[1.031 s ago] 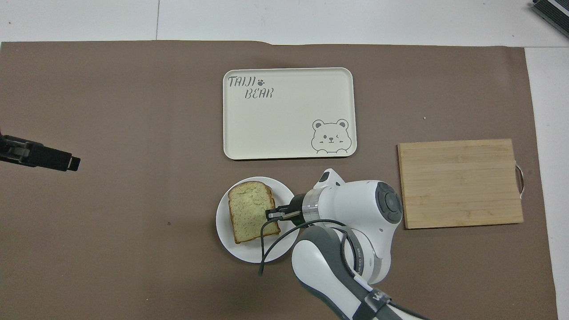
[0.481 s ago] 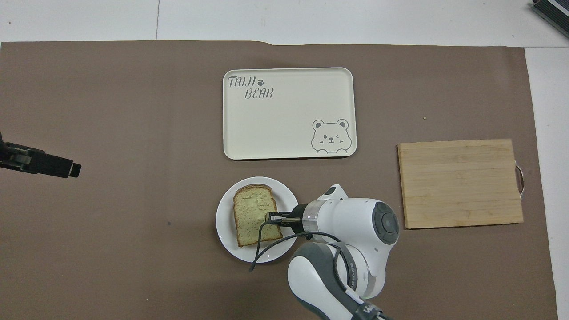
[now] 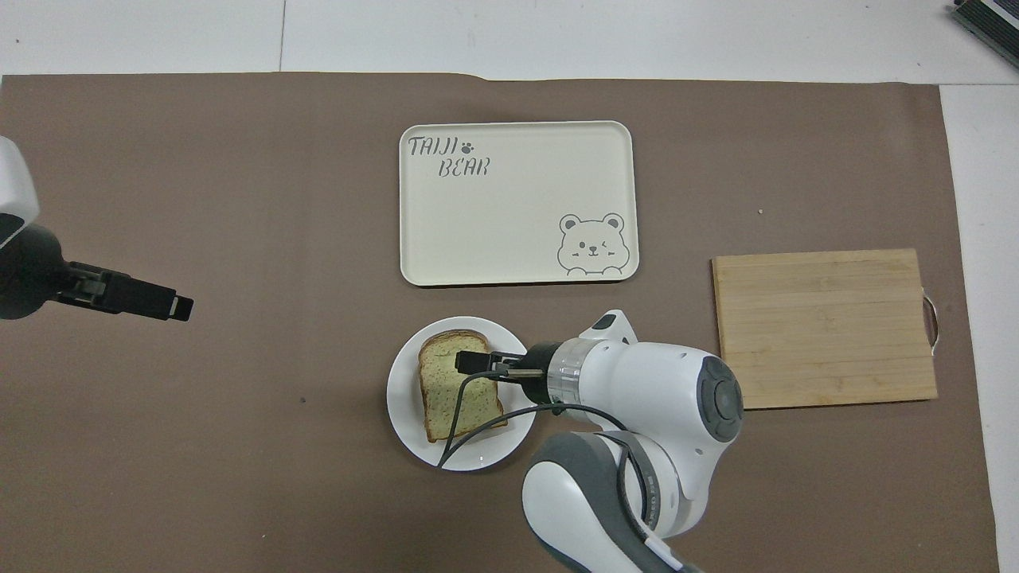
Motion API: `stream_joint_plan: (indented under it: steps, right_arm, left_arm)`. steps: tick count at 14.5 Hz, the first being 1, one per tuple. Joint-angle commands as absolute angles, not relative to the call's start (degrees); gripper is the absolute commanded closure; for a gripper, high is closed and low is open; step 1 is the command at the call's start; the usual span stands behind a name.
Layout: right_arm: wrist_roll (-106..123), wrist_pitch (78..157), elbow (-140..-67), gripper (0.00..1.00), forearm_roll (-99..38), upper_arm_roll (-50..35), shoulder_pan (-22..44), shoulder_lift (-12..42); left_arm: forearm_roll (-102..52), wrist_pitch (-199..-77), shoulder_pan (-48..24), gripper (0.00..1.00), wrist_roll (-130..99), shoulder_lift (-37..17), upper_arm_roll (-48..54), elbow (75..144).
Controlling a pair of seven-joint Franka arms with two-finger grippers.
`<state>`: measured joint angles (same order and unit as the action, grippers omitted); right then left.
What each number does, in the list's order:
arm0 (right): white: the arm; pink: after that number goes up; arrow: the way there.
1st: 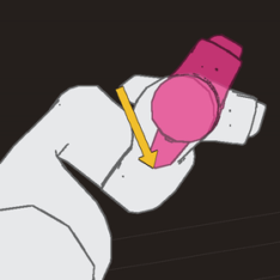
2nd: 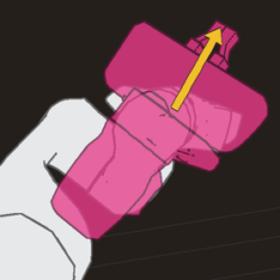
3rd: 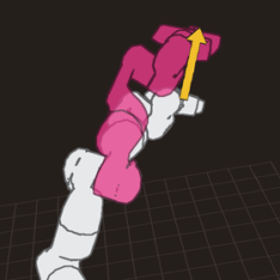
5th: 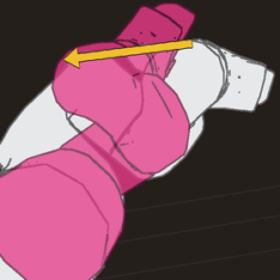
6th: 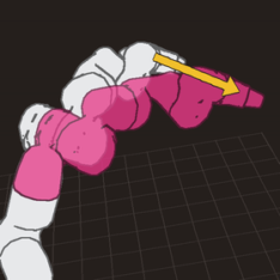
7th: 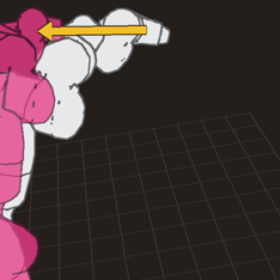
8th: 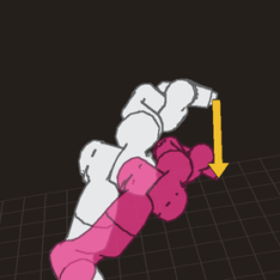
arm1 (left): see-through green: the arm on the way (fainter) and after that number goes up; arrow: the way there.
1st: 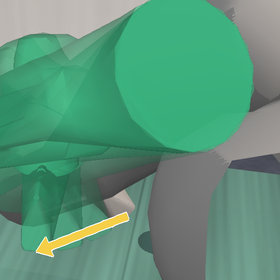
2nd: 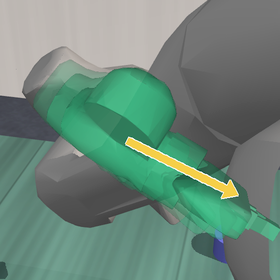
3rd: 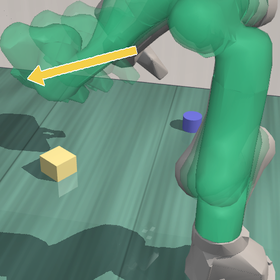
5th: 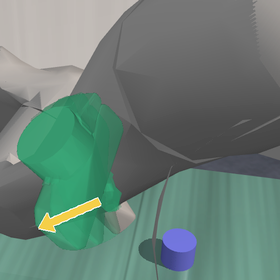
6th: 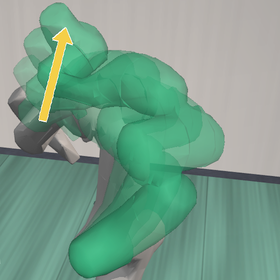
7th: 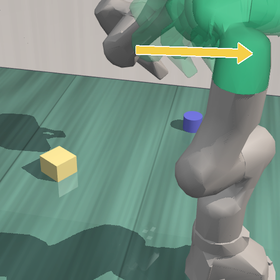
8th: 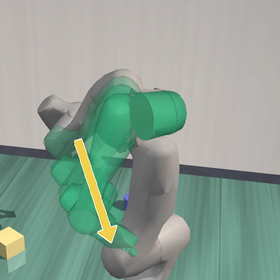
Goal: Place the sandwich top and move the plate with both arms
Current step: 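Withdraw the right gripper while the left gripper reaches the plate rim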
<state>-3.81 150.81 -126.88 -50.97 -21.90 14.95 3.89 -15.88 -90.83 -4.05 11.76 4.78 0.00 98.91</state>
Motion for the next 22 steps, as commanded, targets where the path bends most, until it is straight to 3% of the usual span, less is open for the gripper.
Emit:
stream_joint_plan:
  steps: [1,6,11,14,17,22]
  right_arm:
    - [-4.2,149.3,-123.9,0.0,-50.2,-22.1,12.1,4.0]
    - [-4.2,137.1,-112.2,0.0,-35.8,-22.1,3.6,7.3]
    - [-3.5,134.5,-107.0,0.0,-28.8,-22.1,-1.9,8.2]
    - [-3.6,130.1,-104.4,0.0,-20.4,-22.1,-3.5,8.4]
    - [-3.9,121.5,-100.6,0.0,-10.1,-22.1,-5.4,7.7]
    - [-4.8,108.6,-100.3,0.0,-0.9,-20.3,-9.2,3.6]
  left_arm:
    - [-19.4,-101.8,-3.5,0.0,12.6,12.6,0.1,113.3]
    - [-32.1,-110.8,-4.0,0.0,15.1,14.2,0.1,123.6]
    - [-44.1,-125.9,-8.3,0.0,25.5,13.0,0.3,137.4]
    - [-47.0,-132.9,-13.4,0.0,27.2,10.3,0.3,140.8]
    - [-47.4,-133.9,-14.2,0.0,27.7,8.1,0.3,141.1]
    - [-47.9,-136.1,-16.3,0.0,27.7,7.2,0.2,141.9]
